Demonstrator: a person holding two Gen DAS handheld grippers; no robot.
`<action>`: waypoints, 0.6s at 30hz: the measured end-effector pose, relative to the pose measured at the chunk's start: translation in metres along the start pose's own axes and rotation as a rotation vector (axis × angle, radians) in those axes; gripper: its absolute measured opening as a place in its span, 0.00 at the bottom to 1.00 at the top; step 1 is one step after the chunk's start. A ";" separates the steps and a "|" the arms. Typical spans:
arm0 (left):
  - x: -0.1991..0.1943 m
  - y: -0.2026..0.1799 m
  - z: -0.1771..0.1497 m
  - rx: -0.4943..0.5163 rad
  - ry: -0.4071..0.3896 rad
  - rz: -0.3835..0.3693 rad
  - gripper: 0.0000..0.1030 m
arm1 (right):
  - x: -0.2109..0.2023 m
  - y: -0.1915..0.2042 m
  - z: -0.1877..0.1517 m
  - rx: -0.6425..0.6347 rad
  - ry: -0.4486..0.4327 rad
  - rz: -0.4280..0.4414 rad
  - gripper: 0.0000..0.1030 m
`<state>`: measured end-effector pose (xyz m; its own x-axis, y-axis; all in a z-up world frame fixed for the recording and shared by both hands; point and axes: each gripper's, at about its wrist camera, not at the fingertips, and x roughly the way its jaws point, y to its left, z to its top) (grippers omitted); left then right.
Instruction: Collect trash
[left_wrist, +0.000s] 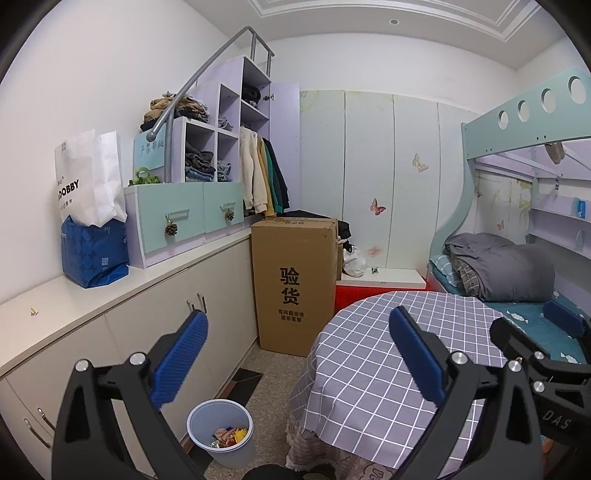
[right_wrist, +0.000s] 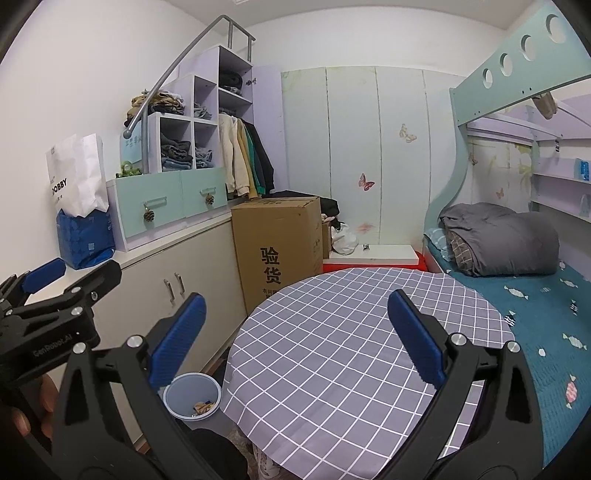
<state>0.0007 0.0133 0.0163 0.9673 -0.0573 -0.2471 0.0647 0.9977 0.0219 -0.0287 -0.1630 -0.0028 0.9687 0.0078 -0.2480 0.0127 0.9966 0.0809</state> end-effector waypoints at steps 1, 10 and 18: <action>0.000 0.000 0.000 0.002 -0.001 0.001 0.94 | 0.001 0.000 0.000 0.000 0.002 0.003 0.94; 0.001 -0.001 -0.002 0.000 0.001 0.004 0.94 | 0.002 0.004 -0.003 -0.006 0.007 0.012 0.94; 0.001 -0.001 -0.003 0.003 0.004 0.007 0.94 | 0.001 0.005 -0.003 -0.005 0.007 0.012 0.94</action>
<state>0.0010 0.0128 0.0130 0.9667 -0.0500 -0.2509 0.0585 0.9979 0.0268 -0.0281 -0.1581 -0.0060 0.9670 0.0201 -0.2541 0.0000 0.9969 0.0786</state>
